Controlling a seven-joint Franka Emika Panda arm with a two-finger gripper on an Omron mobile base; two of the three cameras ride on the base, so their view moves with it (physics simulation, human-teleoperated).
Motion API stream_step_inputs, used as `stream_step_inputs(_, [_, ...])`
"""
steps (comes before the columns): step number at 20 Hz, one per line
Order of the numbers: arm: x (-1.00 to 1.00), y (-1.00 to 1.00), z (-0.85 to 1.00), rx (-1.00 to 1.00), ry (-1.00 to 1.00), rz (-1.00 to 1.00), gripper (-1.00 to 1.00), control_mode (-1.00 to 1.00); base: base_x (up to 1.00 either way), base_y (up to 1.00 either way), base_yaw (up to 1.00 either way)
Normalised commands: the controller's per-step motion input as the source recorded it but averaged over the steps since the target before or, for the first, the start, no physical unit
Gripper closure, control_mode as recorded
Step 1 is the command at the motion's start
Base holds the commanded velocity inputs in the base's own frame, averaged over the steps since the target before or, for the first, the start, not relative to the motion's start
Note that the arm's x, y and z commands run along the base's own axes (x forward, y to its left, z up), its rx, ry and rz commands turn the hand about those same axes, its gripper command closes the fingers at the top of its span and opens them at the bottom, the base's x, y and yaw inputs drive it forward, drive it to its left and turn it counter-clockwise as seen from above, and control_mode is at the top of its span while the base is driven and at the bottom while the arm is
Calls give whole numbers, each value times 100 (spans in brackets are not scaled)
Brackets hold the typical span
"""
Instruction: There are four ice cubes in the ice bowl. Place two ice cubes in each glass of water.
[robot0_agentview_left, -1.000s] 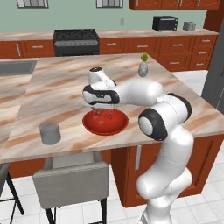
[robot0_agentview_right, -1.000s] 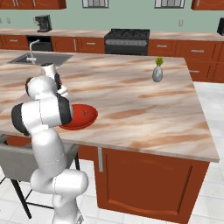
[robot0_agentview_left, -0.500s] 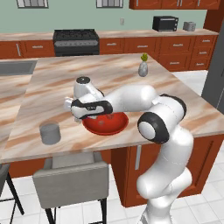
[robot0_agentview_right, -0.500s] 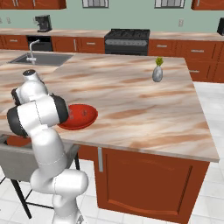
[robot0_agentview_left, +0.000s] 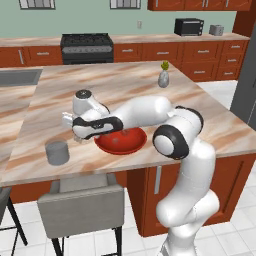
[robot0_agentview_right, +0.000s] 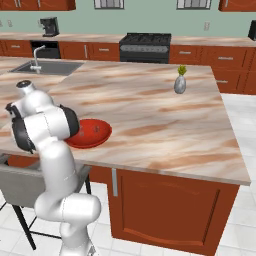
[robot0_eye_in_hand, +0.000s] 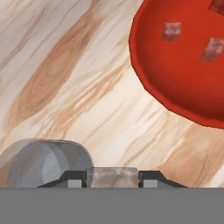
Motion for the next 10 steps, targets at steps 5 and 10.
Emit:
stream_step_inputs(5, [11,99,1,1,0,-4,100,-100,0,0,0])
stream_step_inputs(10, [48,78,19,0,4,-10,100,-100,0,0,0])
